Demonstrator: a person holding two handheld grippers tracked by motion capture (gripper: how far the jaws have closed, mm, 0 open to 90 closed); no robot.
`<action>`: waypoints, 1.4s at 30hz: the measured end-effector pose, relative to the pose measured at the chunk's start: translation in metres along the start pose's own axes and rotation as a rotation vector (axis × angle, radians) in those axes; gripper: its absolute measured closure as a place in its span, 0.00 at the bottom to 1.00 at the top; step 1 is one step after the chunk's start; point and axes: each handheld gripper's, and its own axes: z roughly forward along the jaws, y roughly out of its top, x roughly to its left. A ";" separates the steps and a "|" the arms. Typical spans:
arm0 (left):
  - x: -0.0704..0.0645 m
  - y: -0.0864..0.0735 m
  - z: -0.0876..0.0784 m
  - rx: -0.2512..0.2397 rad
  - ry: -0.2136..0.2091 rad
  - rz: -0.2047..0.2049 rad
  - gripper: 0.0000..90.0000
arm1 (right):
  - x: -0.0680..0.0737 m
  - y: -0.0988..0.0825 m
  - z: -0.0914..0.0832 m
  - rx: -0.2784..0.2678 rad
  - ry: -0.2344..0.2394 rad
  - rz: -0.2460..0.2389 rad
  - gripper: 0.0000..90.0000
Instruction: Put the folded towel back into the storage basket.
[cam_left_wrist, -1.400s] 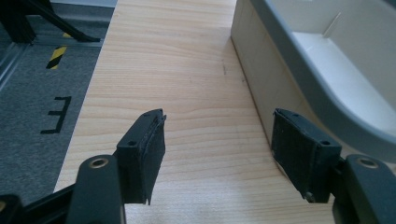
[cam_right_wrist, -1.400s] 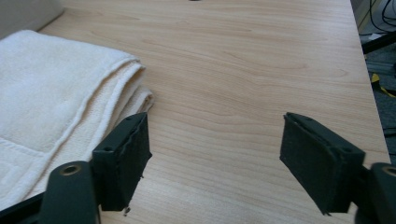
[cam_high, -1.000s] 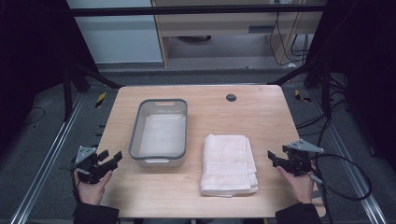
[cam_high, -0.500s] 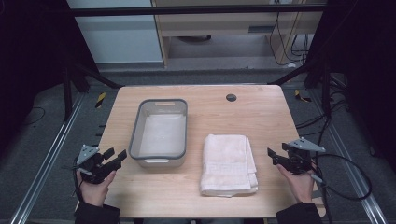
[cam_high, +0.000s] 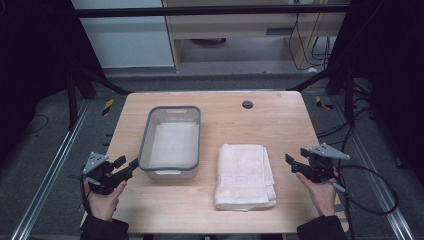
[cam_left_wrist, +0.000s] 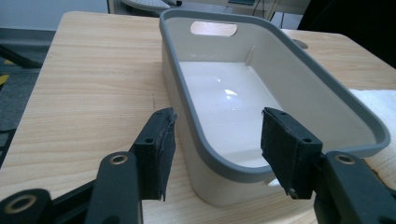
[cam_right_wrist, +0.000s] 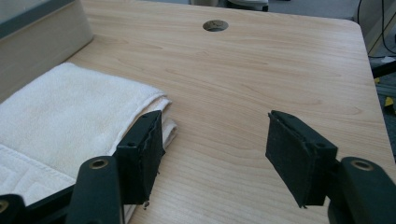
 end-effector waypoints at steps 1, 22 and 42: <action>0.000 0.001 0.000 0.000 -0.002 0.002 0.49 | 0.000 0.000 0.000 0.000 0.000 0.000 0.41; -0.036 0.029 0.014 -0.012 -0.045 0.086 0.49 | 0.001 0.035 -0.006 -0.073 0.029 0.005 0.38; -0.087 0.035 0.037 0.010 -0.146 0.150 0.48 | 0.014 0.049 0.006 -0.061 0.070 -0.017 0.36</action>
